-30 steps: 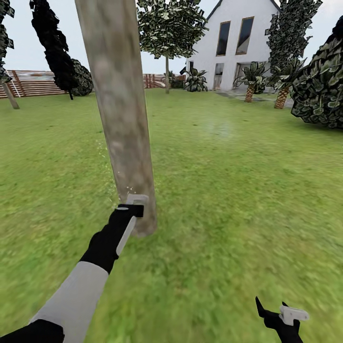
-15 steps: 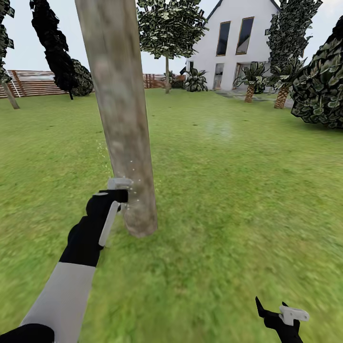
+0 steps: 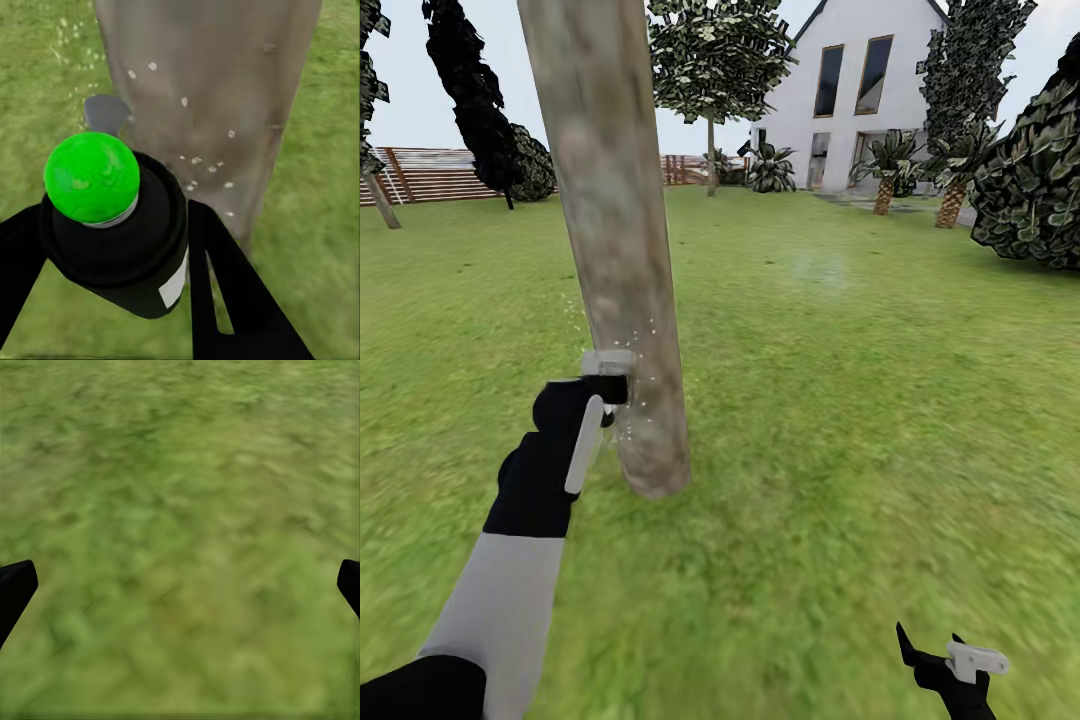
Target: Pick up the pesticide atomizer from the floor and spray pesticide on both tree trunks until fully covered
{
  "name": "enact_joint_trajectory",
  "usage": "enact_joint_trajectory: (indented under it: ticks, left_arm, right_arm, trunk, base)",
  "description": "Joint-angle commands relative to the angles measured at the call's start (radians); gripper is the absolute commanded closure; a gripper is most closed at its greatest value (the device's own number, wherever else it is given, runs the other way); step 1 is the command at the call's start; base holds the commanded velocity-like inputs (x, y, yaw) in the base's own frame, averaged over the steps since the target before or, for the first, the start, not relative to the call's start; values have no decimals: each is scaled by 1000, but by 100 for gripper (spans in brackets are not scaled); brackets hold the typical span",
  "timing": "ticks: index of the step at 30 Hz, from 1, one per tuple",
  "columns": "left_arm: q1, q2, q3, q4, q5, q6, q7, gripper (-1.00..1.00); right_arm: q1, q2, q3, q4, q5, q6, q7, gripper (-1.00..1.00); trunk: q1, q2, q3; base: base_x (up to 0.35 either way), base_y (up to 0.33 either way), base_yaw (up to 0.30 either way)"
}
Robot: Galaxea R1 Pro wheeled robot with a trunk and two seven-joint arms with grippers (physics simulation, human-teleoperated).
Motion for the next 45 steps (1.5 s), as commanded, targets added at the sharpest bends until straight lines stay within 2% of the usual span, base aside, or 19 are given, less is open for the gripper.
enact_joint_trajectory:
  ticks: [1, 3, 6, 8, 10, 11, 13, 14, 17, 20, 22, 23, 27, 29, 31, 34, 38, 42, 45]
  left_arm:
    - [0, 2, 14, -2, 13, -2, 1, 100]
    - [-1, -10, 4, -17, 16, -2, 2, 100]
    - [-1, -26, -85, -25, 20, 8, 3, 100]
    - [-2, -22, -103, -30, 19, 12, 3, 100]
    - [-2, -11, -62, -37, 15, 13, 3, 100]
    - [-4, -5, -11, -38, 13, 15, 2, 100]
    - [-18, 28, 32, -36, 16, 16, 0, 100]
    - [-20, 49, 38, -35, 17, 16, -2, 100]
    - [-8, 78, 40, -34, 21, 15, -6, 100]
    - [116, 74, 22, -25, 20, -18, 2, 100]
    - [181, 72, -8, 2, 18, -110, 5, 100]
    - [213, 72, -22, 47, 19, -193, 7, 100]
    - [259, 63, -34, 307, 26, -472, 9, 100]
    - [268, 49, -32, 512, 23, -674, 13, 100]
    - [269, 48, -30, 593, 17, -720, 14, 100]
    - [287, 49, -28, 602, 40, -795, 12, 100]
    - [299, 56, -30, 613, 33, -811, 25, 100]
    - [300, 56, -32, 605, 34, -811, 127, 100]
    - [300, 55, -32, 605, 43, -807, 138, 100]
  right_arm:
    - [0, 0, 0, 0, 0, 0, 0, -100]
    - [0, 0, 0, 0, 0, 0, 0, -100]
    - [0, 0, 0, 0, 0, 0, 0, -100]
    - [0, 0, 0, 0, 0, 0, 0, -100]
    - [0, 0, 0, 0, 0, 0, 0, -100]
    - [0, 0, 0, 0, 0, 0, 0, -100]
    - [0, 0, 0, 0, 0, 0, 0, -100]
    - [0, 0, 0, 0, 0, 0, 0, -100]
    - [0, 0, 0, 0, 0, 0, 0, -100]
    - [0, 0, 1, 0, 0, 0, 0, -100]
    - [0, 0, 1, 0, 0, 0, 0, -100]
    - [0, 0, 1, 0, 0, 0, 0, -100]
    - [0, 0, 2, 0, 0, 0, 0, -100]
    - [0, 0, 2, 0, 0, 0, 0, -100]
    - [0, 0, 2, 0, 0, 0, 0, -100]
    - [0, 0, 2, 0, 0, 0, 0, -100]
    - [0, 1, 2, 0, 7, 0, 0, -100]
    - [0, 1, 3, 1, 11, 1, 1, -100]
    - [0, 2, 3, 2, 11, 1, 1, -100]
  trunk:
    - [0, 0, 0]
    - [0, 0, 0]
    - [0, 0, 0]
    - [0, 0, 0]
    - [0, 0, 0]
    - [0, 0, 0]
    - [0, 0, 0]
    - [0, 0, 0]
    - [0, 0, 0]
    - [0, 0, 0]
    - [0, 0, 0]
    - [0, 0, 0]
    - [0, 0, 0]
    - [0, 0, 0]
    - [0, 0, 0]
    - [0, 0, 0]
    - [0, 0, 0]
    - [0, 0, 0]
    - [0, 0, 0]
  base:
    - [0, 0, 0]
    - [0, 0, 0]
    - [0, 0, 0]
    - [0, 0, 0]
    - [0, 0, 0]
    - [0, 0, 0]
    - [0, 0, 0]
    - [0, 0, 0]
    - [0, 0, 0]
    - [0, 0, 0]
    - [0, 0, 0]
    - [0, 0, 0]
    - [0, 0, 0]
    - [0, 0, 0]
    - [0, 0, 0]
    - [0, 0, 0]
    - [0, -54, 9]
    - [0, -257, 110]
    - [0, -272, 191]
